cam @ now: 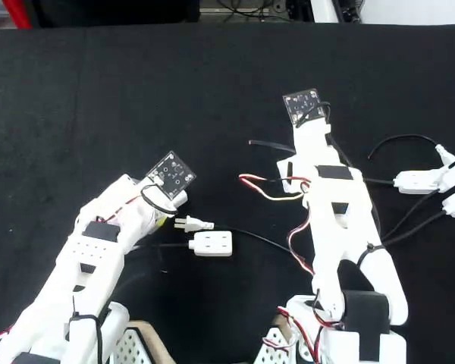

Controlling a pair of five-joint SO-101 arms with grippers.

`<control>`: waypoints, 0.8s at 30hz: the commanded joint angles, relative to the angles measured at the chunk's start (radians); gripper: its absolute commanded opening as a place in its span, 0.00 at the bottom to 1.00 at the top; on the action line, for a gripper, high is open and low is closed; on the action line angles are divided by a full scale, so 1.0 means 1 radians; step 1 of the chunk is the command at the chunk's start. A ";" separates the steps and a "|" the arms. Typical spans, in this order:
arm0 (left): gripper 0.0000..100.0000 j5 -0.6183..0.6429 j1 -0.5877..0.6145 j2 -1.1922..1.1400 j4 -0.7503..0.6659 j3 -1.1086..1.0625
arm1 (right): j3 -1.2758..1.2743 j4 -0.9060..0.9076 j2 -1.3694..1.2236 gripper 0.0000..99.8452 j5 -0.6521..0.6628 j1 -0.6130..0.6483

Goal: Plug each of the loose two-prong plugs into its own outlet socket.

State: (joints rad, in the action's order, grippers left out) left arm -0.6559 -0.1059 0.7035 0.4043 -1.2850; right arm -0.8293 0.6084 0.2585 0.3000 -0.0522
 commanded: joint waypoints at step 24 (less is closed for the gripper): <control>0.23 0.100 -0.090 -0.390 0.109 0.337 | 0.004 -0.011 0.041 0.01 0.008 -0.012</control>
State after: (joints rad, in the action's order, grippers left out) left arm -0.5654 -0.1949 0.3936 0.4273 -1.0963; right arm -0.8293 0.6084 0.2585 0.3000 -0.0522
